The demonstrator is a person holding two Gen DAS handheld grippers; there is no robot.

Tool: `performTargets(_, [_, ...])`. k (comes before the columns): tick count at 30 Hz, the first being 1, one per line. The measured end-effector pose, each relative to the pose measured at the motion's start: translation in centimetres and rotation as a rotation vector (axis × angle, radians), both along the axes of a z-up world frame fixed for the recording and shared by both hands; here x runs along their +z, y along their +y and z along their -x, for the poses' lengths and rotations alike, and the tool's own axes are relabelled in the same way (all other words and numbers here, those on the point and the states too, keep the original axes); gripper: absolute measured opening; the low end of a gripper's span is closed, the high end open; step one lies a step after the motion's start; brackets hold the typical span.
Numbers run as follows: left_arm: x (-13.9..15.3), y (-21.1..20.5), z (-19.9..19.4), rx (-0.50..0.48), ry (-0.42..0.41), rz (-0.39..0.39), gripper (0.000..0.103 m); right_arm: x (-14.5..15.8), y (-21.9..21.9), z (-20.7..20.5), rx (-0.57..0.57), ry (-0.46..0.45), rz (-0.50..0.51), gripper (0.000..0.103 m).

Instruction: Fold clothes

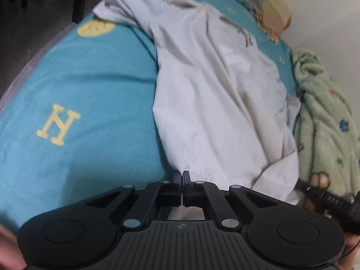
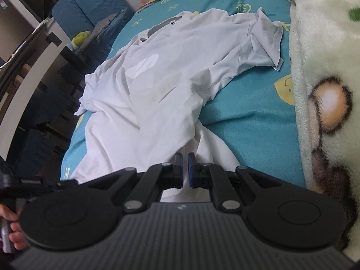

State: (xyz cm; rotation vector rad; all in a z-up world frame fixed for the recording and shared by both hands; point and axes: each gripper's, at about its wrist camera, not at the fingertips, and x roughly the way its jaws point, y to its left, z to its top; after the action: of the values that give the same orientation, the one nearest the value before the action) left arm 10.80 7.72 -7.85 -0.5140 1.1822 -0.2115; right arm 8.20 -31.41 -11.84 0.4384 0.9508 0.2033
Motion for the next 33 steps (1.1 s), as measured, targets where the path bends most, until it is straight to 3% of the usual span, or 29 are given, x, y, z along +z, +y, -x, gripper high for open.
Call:
performTargets(3, [2.7, 1.8, -0.2, -0.001, -0.018, -0.004, 0.000, 0.3, 0.0, 0.2, 0.005, -0.008, 0.002, 0.008])
performTargets(7, [5.5, 4.6, -0.9, 0.020, -0.038, -0.107, 0.000, 0.3, 0.2, 0.2, 0.008, -0.007, 0.012, 0.008])
performTargets(11, [4.0, 7.2, -2.6, 0.046, -0.010, -0.197, 0.001, 0.2, 0.5, 0.0, 0.027, 0.006, 0.029, 0.008])
performTargets(15, [-0.1, 7.6, -3.3, 0.079, 0.072, -0.213, 0.002, 0.4, 1.2, 0.2, 0.055, 0.010, 0.059, 0.008])
performTargets(17, [-0.4, 7.4, -3.2, 0.078, 0.067, -0.208, 0.003, 1.0, 1.7, 0.8, 0.082, -0.021, 0.067, 0.008])
performTargets(19, [-0.1, 7.1, -3.1, 0.065, 0.053, -0.204, 0.023, 1.9, 2.8, 1.5, 0.131, -0.063, 0.080, 0.008])
performTargets(23, [0.6, 6.5, -2.8, 0.057, 0.003, -0.203, 0.043, 3.4, 7.1, 2.7, 0.282, -0.099, 0.137, 0.009])
performTargets(25, [0.7, 6.7, -2.7, 0.073, -0.013, -0.193, 0.048, 3.7, 9.9, 3.1, 0.342, -0.097, 0.118, 0.016])
performTargets(26, [0.8, 7.0, -2.7, 0.084, -0.027, -0.174, 0.048, 3.7, 11.4, 3.2, 0.369, -0.097, 0.097, 0.030])
performTargets(27, [1.0, 7.3, -2.7, 0.096, -0.043, -0.148, 0.049, 3.6, 13.0, 3.2, 0.401, -0.094, 0.070, 0.050])
performTargets(28, [1.2, 7.6, -2.6, 0.111, -0.056, -0.131, 0.050, 3.4, 14.8, 3.3, 0.435, -0.085, 0.047, 0.059])
performTargets(29, [1.3, 8.0, -2.6, 0.128, -0.069, -0.118, 0.051, 3.1, 16.6, 3.2, 0.464, -0.073, 0.039, 0.063])
performTargets(33, [1.1, 9.5, -2.5, 0.182, -0.078, -0.055, 0.054, 1.1, 22.7, 2.2, 0.498, -0.007, 0.131, 0.062])
